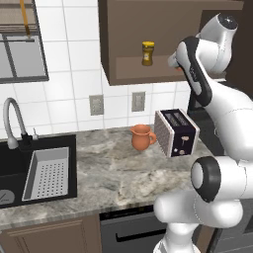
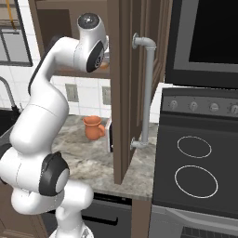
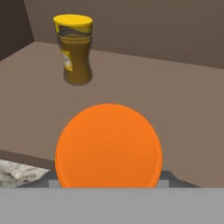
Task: Pick the canned food and jam from the counter and place them in the cabinets closest to them.
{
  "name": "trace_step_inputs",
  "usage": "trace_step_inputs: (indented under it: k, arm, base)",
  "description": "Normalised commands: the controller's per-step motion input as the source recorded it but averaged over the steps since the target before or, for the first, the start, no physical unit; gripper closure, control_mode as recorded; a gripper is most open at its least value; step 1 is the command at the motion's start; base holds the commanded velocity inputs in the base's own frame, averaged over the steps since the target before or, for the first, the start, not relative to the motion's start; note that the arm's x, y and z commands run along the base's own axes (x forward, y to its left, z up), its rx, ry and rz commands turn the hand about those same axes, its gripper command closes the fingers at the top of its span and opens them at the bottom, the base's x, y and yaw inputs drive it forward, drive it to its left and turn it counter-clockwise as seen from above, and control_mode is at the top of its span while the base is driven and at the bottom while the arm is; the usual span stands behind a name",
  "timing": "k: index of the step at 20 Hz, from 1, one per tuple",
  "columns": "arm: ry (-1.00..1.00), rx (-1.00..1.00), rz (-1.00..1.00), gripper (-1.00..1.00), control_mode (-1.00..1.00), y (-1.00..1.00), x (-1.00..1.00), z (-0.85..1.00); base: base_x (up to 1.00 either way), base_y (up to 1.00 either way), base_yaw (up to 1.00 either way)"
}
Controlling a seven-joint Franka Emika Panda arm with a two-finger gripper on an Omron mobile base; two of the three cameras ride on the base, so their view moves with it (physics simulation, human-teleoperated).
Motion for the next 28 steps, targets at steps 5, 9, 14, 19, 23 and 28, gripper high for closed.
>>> trace_step_inputs:
  k: [5,9,14,19,23,28]
  arm:
    - [0.00,0.00,0.00,1.00,-1.00,0.00,0.13,0.00]
    - [0.00,0.00,0.00,1.00,-1.00,0.00,0.11,0.00]
    - [0.00,0.00,0.00,1.00,-1.00,0.00,0.09,0.00]
    - [0.00,0.00,-0.01,1.00,-1.00,0.00,0.18,0.00]
    - [0.00,0.00,-0.01,1.00,-1.00,0.00,0.19,0.00]
    - [0.00,0.00,0.00,1.00,-1.00,0.00,0.07,0.00]
  base:
    - [0.00,0.00,0.00]
    - [0.00,0.00,0.00]
    - [0.00,0.00,0.00]
    - [0.00,0.00,0.00]
    - [0.00,0.00,0.00]
    - [0.00,0.00,0.00]
